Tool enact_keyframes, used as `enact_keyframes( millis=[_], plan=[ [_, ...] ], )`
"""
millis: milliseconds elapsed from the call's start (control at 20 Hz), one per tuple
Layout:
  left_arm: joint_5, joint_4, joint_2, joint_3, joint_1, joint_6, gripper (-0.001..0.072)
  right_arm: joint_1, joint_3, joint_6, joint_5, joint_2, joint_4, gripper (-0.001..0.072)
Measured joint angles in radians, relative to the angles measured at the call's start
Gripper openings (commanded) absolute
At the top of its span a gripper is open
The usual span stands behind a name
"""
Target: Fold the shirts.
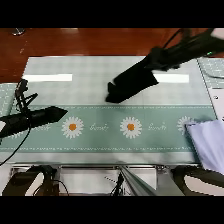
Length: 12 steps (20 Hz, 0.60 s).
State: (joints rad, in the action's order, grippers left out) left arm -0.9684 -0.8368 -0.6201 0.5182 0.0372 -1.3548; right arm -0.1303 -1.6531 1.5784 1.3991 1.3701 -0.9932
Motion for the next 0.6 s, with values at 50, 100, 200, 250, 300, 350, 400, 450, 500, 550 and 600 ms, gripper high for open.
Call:
enact_keyframes(
  millis=[50,100,200,250,300,350,400,450,500,550,600],
  plan=[
    [0.0,0.0,0.0,0.0,0.0,0.0,0.0027,0.043,-0.055,0.018,0.051,-0.012,-0.023,0.0021],
    [0.0,0.0,0.0,0.0,0.0,0.0,0.0027,0.092,-0.1,0.03,0.098,-0.025,-0.04,0.0021],
    [0.0,0.0,0.0,0.0,0.0,0.0,0.0027,0.204,-0.158,0.047,0.191,-0.054,-0.066,0.0021],
    [0.0,0.0,0.0,0.0,0.0,0.0,0.0027,0.262,-0.175,0.051,0.231,-0.07,-0.073,0.0021],
    [0.0,0.0,0.0,0.0,0.0,0.0,0.0027,0.323,-0.188,0.054,0.27,-0.086,-0.075,0.0021],
    [0.0,0.0,0.0,0.0,0.0,0.0,0.0027,0.393,-0.197,0.053,0.314,-0.103,-0.082,0.0021],
    [0.0,0.0,0.0,0.0,0.0,0.0,0.0027,0.457,-0.2,0.053,0.348,-0.119,-0.094,0.0021],
    [0.0,0.0,0.0,0.0,0.0,0.0,0.0027,0.527,-0.198,0.053,0.374,-0.141,-0.105,0.0021],
    [0.0,0.0,0.0,0.0,0.0,0.0,0.0027,0.59,-0.188,0.053,0.393,-0.164,-0.12,0.0021],
    [0.0,0.0,0.0,0.0,0.0,0.0,0.0027,0.655,-0.166,0.051,0.411,-0.192,-0.141,0.0021],
    [0.0,0.0,0.0,0.0,0.0,0.0,0.0027,0.719,-0.132,0.049,0.422,-0.225,-0.167,0.0021]
  ],
)
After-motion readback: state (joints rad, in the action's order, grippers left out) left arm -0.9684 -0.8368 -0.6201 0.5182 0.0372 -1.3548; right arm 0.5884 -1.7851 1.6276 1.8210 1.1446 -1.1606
